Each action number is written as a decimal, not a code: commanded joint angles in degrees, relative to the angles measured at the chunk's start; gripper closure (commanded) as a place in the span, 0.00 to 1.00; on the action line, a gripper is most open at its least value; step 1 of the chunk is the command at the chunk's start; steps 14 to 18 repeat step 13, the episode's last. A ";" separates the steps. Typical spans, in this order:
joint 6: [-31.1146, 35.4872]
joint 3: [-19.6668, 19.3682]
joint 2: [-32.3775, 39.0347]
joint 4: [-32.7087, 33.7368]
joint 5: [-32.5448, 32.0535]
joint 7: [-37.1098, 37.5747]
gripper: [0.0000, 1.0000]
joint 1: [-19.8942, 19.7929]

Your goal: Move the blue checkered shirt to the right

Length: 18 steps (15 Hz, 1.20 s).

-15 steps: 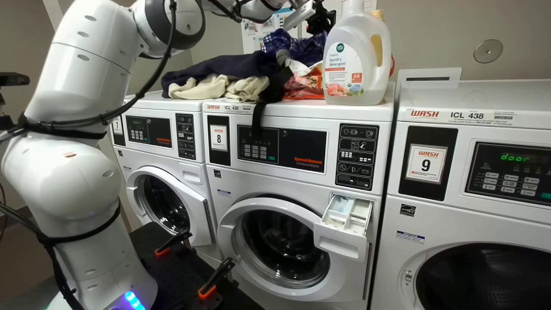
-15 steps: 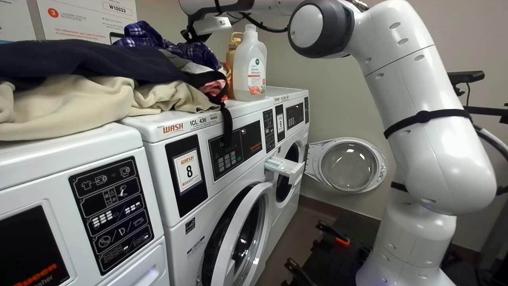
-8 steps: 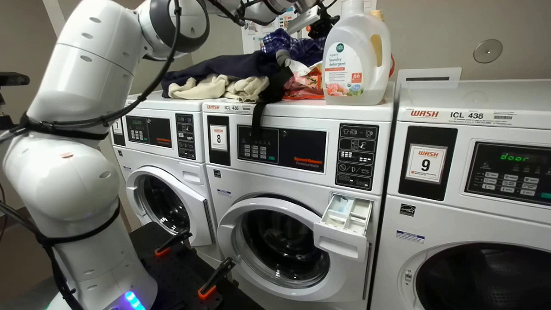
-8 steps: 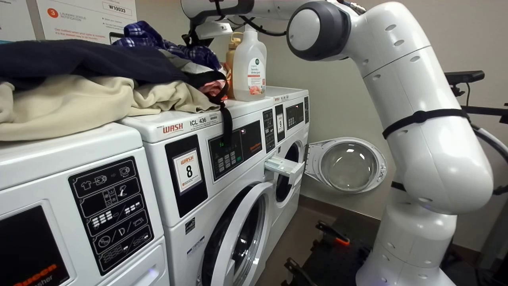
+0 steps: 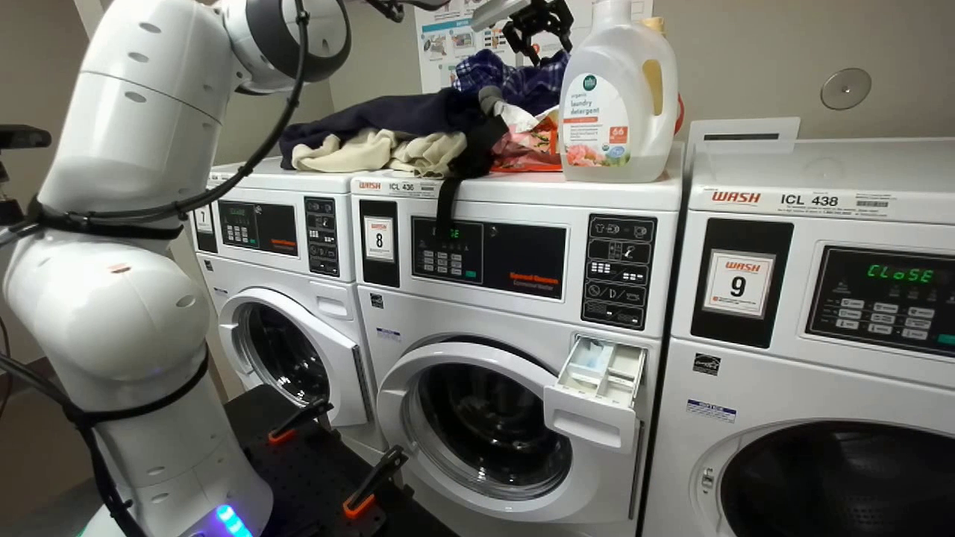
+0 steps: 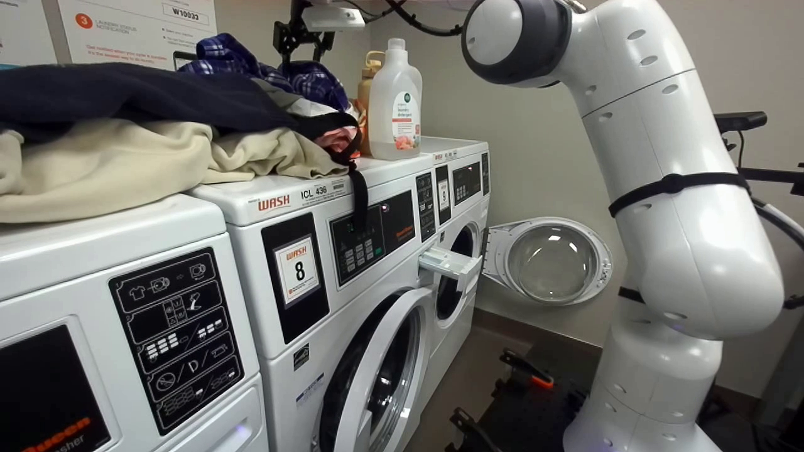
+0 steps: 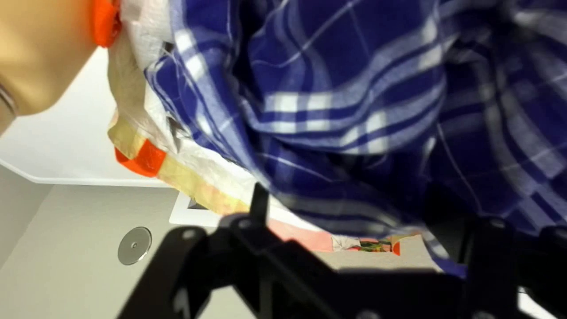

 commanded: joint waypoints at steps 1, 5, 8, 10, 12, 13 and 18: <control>-8.44 0.73 -4.06 1.07 0.01 -1.50 0.00 1.58; -19.80 1.77 -8.53 2.14 0.17 -3.66 0.00 3.84; -27.48 3.07 -11.98 1.74 0.31 -6.82 0.00 5.45; -30.67 3.77 -13.95 1.02 -0.45 -8.49 0.00 6.75; -32.78 4.38 -15.35 0.61 -0.84 -10.20 0.00 7.67; -33.36 4.38 -15.89 0.35 -1.25 -10.76 0.00 8.14; -33.36 4.38 -15.89 0.35 -1.25 -10.76 0.00 8.14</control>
